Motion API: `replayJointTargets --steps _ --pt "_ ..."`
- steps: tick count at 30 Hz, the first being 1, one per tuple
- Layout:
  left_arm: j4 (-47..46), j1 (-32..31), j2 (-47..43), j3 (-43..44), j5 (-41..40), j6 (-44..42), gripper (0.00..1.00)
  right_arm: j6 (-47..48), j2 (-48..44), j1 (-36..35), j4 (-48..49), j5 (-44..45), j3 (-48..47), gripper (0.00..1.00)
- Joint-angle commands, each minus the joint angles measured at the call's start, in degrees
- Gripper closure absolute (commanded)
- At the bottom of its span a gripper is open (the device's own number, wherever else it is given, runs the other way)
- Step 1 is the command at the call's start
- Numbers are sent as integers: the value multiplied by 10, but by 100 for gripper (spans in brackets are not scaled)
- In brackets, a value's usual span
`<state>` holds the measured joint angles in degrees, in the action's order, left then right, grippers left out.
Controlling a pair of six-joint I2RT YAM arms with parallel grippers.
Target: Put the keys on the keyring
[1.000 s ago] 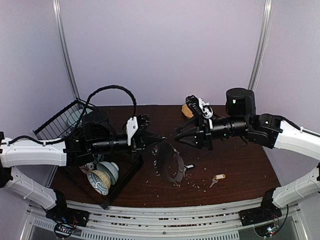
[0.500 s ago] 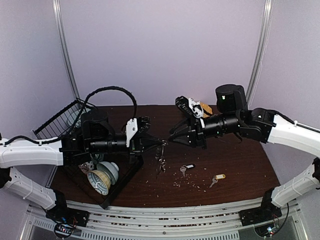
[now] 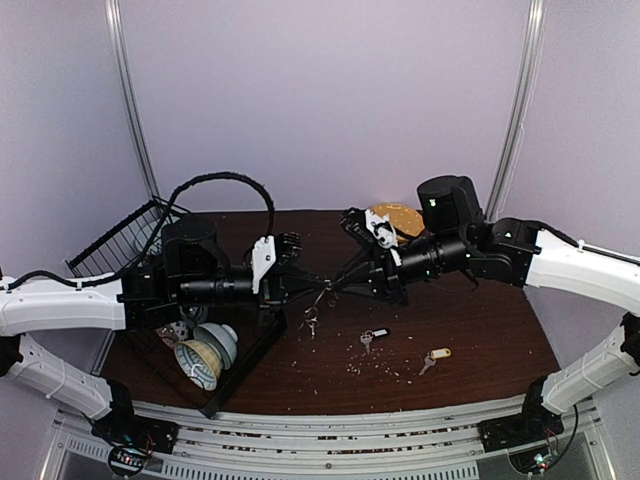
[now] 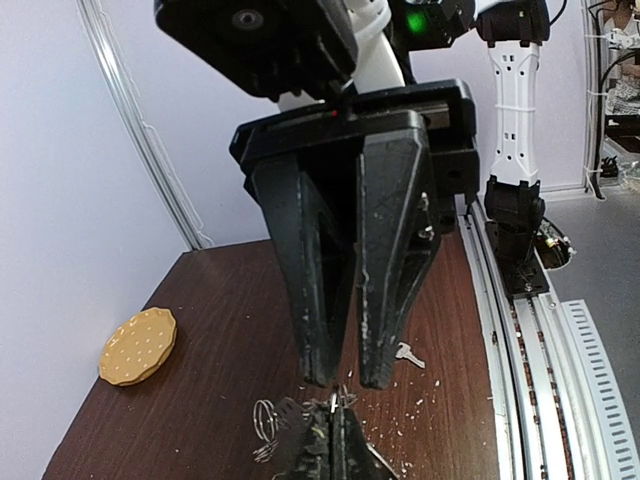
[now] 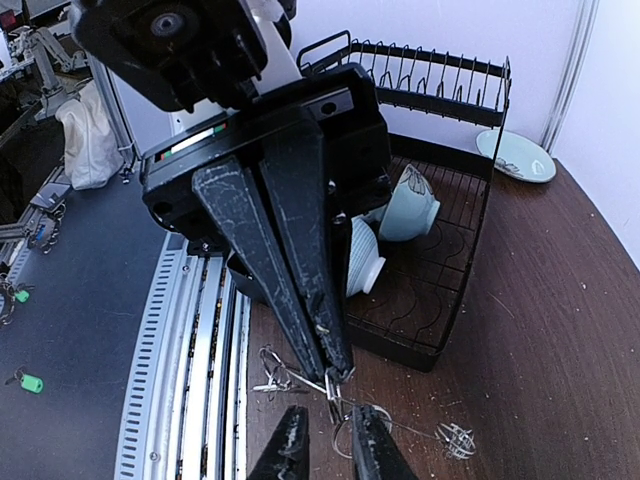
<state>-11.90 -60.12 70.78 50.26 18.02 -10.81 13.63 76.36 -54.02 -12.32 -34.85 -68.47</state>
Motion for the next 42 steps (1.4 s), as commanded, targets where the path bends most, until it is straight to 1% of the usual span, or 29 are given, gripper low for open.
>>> replayJointTargets --steps 1,3,5,7,8,10,14,15,16,17,18,19,20,21,25,27,30,34,38,42 --pt "-25 -3 -10 22 2 -9 100 3 9 -5 2 5 -11 82" --pt "-27 -3 -10 22 2 -9 100 4 11 -5 4 5 -11 81" --pt "-27 -2 -8 22 2 -9 100 3 13 -7 5 5 -13 82" --pt "-27 -3 -9 21 5 -10 100 3 16 -8 5 5 -17 88" --pt "-27 -2 -9 21 6 -10 100 3 16 -8 6 5 -17 95" --pt "-27 -3 -10 20 9 -9 100 4 15 -8 9 5 -15 100" --pt "-31 -2 -12 15 23 -7 100 9 -2 -8 21 -3 -1 100" --pt "-33 -3 -14 11 25 -7 97 11 -12 -8 28 -5 4 100" --pt "-35 -2 -20 6 27 -7 72 13 -21 -7 36 -7 12 100" --pt "-36 -2 -27 -3 34 -12 50 17 -32 -6 44 -11 19 100" --pt "-43 -2 -40 -13 41 -16 41 20 -43 -6 50 -17 28 100" --pt "-50 -2 -47 -26 46 -19 39 24 -52 -6 56 -22 32 100" --pt "-63 -2 -56 -40 48 -20 39 28 -61 -6 62 -36 40 100" --pt "-75 -2 -63 -50 48 -20 41 31 -68 -6 66 -48 44 100" --pt "-97 -2 -62 -55 43 -17 59 34 -83 -6 86 -70 60 100" --pt "-107 -3 -46 -44 37 -4 72 28 -84 -6 101 -84 65 100" --pt "-138 -3 -31 -34 49 16 74 15 -85 -6 133 -99 74 100" --pt "-203 -4 -30 -57 69 28 75 10 -86 -6 151 -96 80 100" --pt "-195 -11 -17 -43 77 25 78 6 -84 -6 152 -96 79 100" --pt "-172 -13 -4 -34 97 8 77 3 -86 -6 155 -85 78 100"
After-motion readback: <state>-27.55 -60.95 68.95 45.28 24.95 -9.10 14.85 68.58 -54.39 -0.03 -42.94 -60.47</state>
